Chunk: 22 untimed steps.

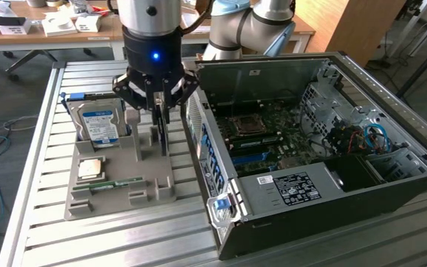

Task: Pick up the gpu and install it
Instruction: 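Pick up the gpu and move the gpu toward the slot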

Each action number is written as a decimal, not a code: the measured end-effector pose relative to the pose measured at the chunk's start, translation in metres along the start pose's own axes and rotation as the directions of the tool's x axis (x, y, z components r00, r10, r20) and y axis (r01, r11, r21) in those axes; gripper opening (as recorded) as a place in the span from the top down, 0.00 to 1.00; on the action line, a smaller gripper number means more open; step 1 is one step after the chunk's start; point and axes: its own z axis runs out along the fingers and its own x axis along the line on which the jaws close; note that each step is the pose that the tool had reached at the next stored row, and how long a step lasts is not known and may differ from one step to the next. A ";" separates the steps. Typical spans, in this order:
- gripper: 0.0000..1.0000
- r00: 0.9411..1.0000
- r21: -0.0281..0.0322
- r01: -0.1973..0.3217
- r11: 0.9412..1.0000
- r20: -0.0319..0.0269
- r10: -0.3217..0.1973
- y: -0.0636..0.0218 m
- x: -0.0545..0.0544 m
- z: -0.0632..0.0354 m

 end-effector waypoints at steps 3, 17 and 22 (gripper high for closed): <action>0.74 1.000 0.000 0.000 1.000 0.000 0.000 0.0002 -0.001 -0.0058; 0.74 1.000 0.000 0.000 1.000 0.000 0.000 0.0013 -0.003 -0.0320; 0.74 1.000 0.000 0.000 1.000 0.000 0.000 0.0018 -0.003 -0.0420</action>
